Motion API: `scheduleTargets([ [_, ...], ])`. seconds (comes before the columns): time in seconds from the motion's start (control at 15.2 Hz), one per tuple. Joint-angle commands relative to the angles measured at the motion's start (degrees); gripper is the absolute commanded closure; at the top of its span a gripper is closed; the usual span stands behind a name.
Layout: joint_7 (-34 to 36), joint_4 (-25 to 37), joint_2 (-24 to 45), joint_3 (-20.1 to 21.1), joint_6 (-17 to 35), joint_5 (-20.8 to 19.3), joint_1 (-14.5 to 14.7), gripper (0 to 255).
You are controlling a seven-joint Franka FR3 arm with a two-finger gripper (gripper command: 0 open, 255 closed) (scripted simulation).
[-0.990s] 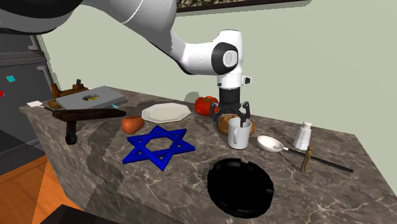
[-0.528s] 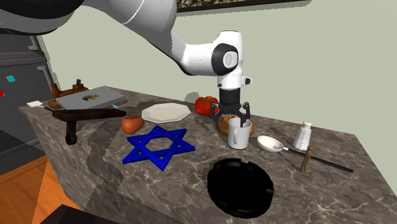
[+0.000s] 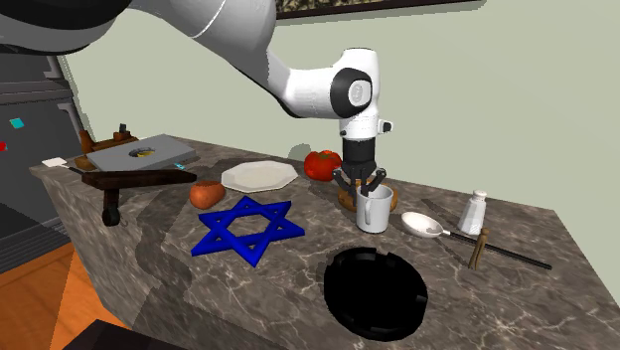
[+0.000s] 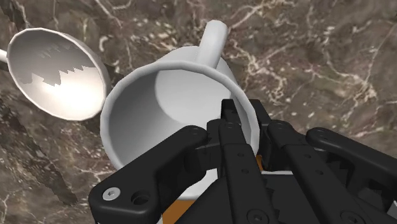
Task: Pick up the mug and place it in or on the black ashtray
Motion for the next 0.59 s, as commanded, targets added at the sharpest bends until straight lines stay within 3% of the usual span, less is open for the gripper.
scheduleTargets([
  [0.0,0.0,0.01,-0.01,0.0,0.0,0.0,0.0,255],
  [0.53,0.11,2.92,-1.87,-0.27,-4.69,-0.59,0.16,255],
])
